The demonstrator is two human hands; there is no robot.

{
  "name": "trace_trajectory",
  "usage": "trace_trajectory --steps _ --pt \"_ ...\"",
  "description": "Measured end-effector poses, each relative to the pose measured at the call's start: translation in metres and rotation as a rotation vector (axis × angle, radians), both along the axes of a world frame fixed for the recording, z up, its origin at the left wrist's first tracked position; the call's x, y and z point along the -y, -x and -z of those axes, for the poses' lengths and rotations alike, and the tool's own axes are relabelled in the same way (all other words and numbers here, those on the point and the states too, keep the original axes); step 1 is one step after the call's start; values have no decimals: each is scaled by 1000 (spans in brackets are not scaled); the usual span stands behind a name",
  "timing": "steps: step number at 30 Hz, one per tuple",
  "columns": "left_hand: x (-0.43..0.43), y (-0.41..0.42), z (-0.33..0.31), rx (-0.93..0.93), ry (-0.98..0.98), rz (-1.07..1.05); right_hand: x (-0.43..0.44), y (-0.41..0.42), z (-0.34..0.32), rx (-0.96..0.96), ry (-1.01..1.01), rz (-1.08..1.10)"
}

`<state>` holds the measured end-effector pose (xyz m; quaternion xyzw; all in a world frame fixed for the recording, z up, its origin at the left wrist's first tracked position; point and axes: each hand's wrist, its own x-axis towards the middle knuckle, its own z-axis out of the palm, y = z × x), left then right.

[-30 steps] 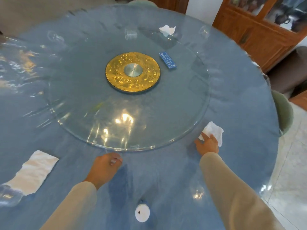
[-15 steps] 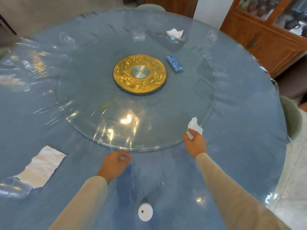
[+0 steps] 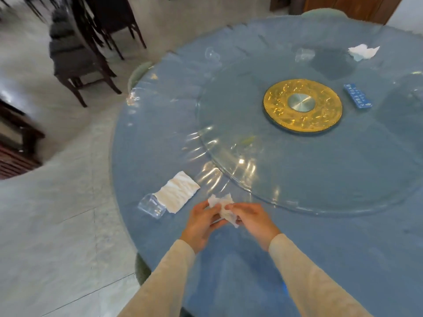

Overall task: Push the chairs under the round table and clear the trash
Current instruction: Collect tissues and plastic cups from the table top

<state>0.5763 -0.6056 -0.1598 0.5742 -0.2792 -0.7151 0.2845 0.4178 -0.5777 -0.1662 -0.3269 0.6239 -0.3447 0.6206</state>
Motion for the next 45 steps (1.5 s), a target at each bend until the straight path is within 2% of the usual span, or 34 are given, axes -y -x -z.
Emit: trace_trajectory --steps 3,5,9,12,14,16,20,23,25,29,32,35,38,40,42,45 --pt "2 -68 11 56 14 -72 17 -61 7 -74 26 -93" --pt "10 -110 12 51 26 -162 34 -97 15 -188 79 -109" --pt "26 -181 9 37 74 -245 75 -157 58 -541 57 -68" --pt "34 -223 10 30 81 -257 101 -184 88 -787 -29 -159" --pt "37 -242 13 28 56 -269 110 -193 93 -880 -110 -143" --pt "42 -257 17 21 33 -285 118 -198 99 -901 -136 -53" --pt "50 -273 23 15 -9 -293 126 -196 96 -805 -169 89" --pt "54 -277 28 45 -14 -307 118 -206 72 -647 -68 262" --pt "57 -274 28 40 -12 -326 106 -221 48 -525 46 298" --pt "56 -258 21 -5 -11 -274 68 -257 15 -413 220 165" --pt "52 -245 12 -114 -33 -177 48 -276 8 -319 291 -1" --pt "46 -246 14 -61 -8 -146 46 -279 15 -362 289 -283" --pt "41 -262 23 -1 -32 -265 61 -278 12 -254 194 -412" --pt "40 -273 27 21 -37 -335 79 -278 22 -360 198 -326" --pt "40 -280 29 36 -32 -378 98 -275 44 -621 237 -262" --pt "40 -286 33 52 -47 -429 116 -271 69 -834 110 -453"
